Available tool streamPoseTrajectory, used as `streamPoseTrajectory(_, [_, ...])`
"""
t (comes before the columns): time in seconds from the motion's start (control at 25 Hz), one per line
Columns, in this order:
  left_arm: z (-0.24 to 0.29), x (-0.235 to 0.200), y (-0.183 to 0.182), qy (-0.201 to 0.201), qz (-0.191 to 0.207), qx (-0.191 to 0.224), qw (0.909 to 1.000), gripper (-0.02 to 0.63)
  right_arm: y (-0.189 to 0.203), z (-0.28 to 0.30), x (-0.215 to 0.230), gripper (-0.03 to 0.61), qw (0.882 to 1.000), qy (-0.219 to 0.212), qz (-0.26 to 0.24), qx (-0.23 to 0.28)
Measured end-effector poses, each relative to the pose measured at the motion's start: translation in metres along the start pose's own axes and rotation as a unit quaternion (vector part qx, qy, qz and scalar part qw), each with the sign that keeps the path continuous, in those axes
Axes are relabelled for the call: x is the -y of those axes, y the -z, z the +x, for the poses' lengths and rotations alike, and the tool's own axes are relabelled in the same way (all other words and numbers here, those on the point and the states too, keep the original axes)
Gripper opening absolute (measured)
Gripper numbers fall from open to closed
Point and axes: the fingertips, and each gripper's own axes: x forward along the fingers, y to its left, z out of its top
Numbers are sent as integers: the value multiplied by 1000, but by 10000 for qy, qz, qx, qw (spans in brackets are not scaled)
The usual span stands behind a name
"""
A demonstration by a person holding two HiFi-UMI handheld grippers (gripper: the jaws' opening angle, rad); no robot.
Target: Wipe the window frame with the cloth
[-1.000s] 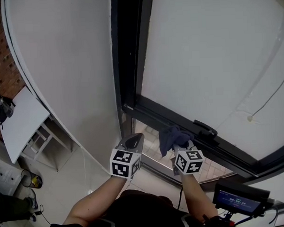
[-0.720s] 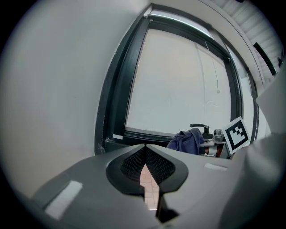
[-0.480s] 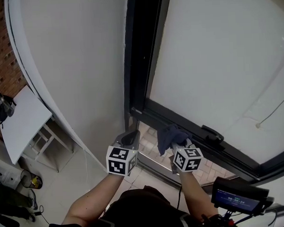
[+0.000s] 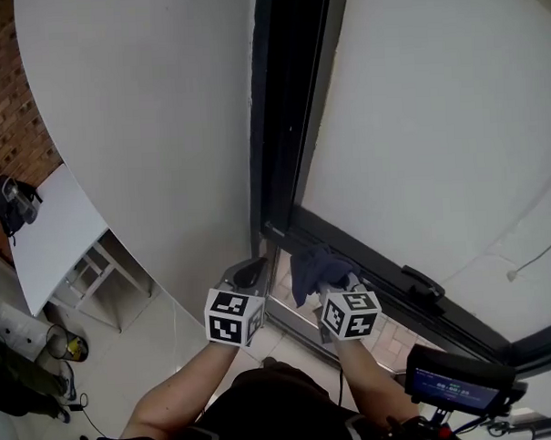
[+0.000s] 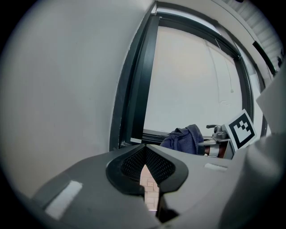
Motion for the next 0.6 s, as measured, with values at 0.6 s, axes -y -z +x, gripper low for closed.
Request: streamPoseTrajectory(0.6, [16,-33,-7,-434,98,-158,9989,-6,-12,59,-46,47,9986,-509,-87,-95])
